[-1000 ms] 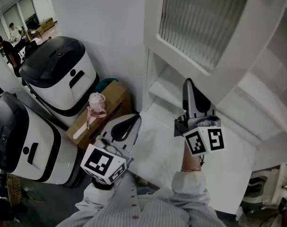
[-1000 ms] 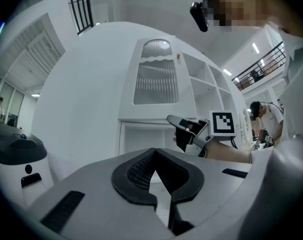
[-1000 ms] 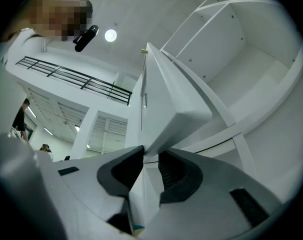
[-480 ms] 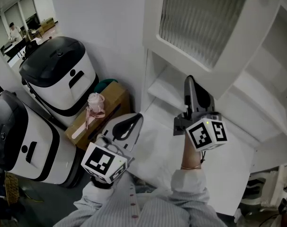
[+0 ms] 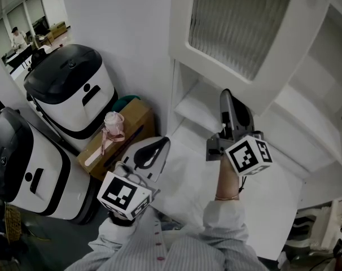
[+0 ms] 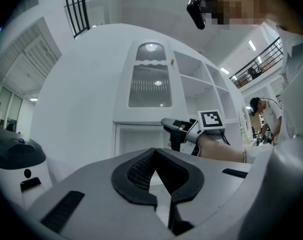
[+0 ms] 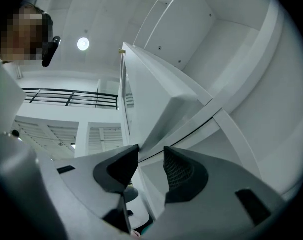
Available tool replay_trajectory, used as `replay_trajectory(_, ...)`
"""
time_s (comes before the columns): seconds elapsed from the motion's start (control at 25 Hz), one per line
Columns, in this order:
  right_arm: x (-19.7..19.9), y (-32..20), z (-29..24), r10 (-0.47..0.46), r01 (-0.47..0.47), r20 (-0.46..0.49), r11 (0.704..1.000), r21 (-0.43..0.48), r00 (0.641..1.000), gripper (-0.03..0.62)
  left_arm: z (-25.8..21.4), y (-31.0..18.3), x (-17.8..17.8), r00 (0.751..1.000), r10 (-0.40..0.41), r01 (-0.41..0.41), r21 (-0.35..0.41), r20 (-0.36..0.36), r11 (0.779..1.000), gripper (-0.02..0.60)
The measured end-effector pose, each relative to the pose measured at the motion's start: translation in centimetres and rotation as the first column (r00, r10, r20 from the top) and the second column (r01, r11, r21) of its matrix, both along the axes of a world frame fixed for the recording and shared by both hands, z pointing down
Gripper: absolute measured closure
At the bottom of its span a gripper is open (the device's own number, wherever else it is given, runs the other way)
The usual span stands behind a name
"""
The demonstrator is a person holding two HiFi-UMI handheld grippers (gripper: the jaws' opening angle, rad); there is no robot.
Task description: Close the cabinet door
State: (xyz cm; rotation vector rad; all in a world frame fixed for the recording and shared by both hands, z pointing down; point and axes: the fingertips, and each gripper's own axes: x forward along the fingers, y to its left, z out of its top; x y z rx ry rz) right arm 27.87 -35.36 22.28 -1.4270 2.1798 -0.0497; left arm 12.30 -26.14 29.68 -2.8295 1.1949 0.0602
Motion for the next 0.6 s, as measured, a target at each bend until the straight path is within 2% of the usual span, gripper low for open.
replay_trajectory(0.6,0.21,-0.54,-0.67,-0.015,0.015,0.029,1.000,0.015,0.999,0.457,0.51,0.31,-0.34,1.000,-0.013,0.013,-0.011,0.007,1.000,0.572)
